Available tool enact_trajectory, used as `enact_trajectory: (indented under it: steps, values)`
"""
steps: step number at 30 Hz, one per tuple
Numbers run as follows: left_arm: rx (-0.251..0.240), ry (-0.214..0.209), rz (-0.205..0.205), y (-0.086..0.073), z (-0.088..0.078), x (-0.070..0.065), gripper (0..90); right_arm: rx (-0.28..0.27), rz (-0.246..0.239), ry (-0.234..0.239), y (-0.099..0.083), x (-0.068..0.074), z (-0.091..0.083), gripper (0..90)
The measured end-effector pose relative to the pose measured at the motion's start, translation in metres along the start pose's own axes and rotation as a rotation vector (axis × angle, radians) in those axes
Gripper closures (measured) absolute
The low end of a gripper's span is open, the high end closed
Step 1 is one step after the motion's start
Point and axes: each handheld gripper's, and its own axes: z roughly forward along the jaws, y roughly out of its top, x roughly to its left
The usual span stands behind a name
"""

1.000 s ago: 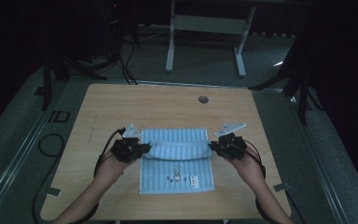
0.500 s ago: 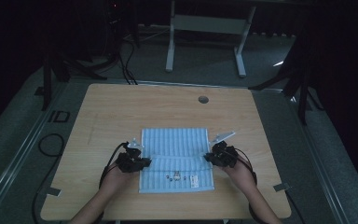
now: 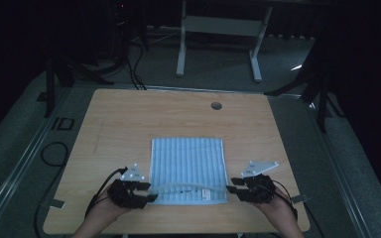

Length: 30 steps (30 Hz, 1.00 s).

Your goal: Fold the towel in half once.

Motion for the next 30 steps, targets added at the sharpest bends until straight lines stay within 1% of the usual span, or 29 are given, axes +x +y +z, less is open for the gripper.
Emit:
enact_trajectory:
  steps: [1, 2, 4, 5, 7, 8, 10, 12, 13, 14, 15, 18, 19, 21, 23, 25, 26, 27, 29, 30]
  values:
    - [0.025, 0.014, 0.001, -0.003, 0.003, 0.001, 43.6, 0.014, 0.032, 0.011, -0.009, -0.002, 0.001, 59.6]
    - [0.03, 0.015, -0.003, -0.003, 0.005, 0.003, 43.1, 0.016, 0.044, 0.023, -0.011, -0.004, 0.001, 59.2]
    - [0.034, 0.012, -0.015, -0.002, 0.007, 0.006, 42.2, 0.015, 0.051, 0.017, -0.012, -0.004, 0.003, 59.3]
    - [0.035, 0.016, -0.014, -0.001, 0.008, 0.007, 42.3, 0.018, 0.049, 0.022, -0.011, -0.005, 0.005, 59.2]
    - [0.043, 0.029, -0.005, 0.001, 0.011, 0.008, 42.3, 0.019, 0.049, 0.015, -0.01, -0.006, 0.009, 59.5]
    - [0.045, 0.033, -0.004, 0.001, 0.012, 0.009, 42.3, 0.023, 0.047, 0.021, -0.009, -0.006, 0.011, 59.4]
    - [0.05, 0.027, -0.004, 0.002, 0.014, 0.014, 42.2, 0.031, 0.052, 0.025, -0.009, -0.007, 0.017, 59.5]
    - [0.061, 0.027, -0.017, 0.002, 0.014, 0.022, 42.2, 0.04, 0.054, 0.037, -0.008, -0.011, 0.023, 59.3]
    - [0.059, 0.035, -0.024, 0.002, 0.013, 0.026, 42.2, 0.05, 0.054, 0.03, -0.007, -0.012, 0.027, 59.3]
    - [0.058, 0.041, -0.041, 0.002, 0.012, 0.032, 42.2, 0.057, 0.052, 0.022, -0.006, -0.014, 0.03, 59.3]
    - [0.06, 0.039, -0.058, 0.002, 0.012, 0.037, 42.2, 0.062, 0.053, 0.027, -0.004, -0.016, 0.033, 59.3]
    - [0.073, 0.062, -0.077, 0.002, 0.011, 0.049, 42.2, 0.07, 0.041, 0.023, 0.0, -0.019, 0.038, 59.0]
    - [0.077, 0.064, -0.087, 0.003, 0.011, 0.052, 42.0, 0.069, 0.043, 0.022, 0.002, -0.021, 0.04, 58.7]
    - [0.077, 0.085, -0.101, 0.005, 0.011, 0.059, 39.3, 0.071, 0.046, 0.024, 0.005, -0.025, 0.043, 58.2]
    - [0.082, 0.103, -0.106, 0.007, 0.011, 0.063, 39.3, 0.071, 0.052, 0.01, 0.008, -0.029, 0.045, 56.4]
    - [0.078, 0.11, -0.108, 0.01, 0.011, 0.067, 39.3, 0.068, 0.058, 0.003, 0.013, -0.034, 0.047, 54.7]
    - [0.078, 0.124, -0.107, 0.012, 0.011, 0.068, 39.4, 0.062, 0.061, -0.001, 0.015, -0.036, 0.047, 54.6]
    - [0.08, 0.136, -0.101, 0.013, 0.012, 0.068, 39.3, 0.06, 0.065, -0.003, 0.017, -0.038, 0.047, 54.6]
    - [0.078, 0.147, -0.087, 0.017, 0.014, 0.069, 39.4, 0.053, 0.069, -0.008, 0.022, -0.042, 0.048, 54.5]
    - [0.074, 0.151, -0.087, 0.019, 0.015, 0.069, 39.4, 0.051, 0.067, -0.012, 0.025, -0.043, 0.048, 54.6]
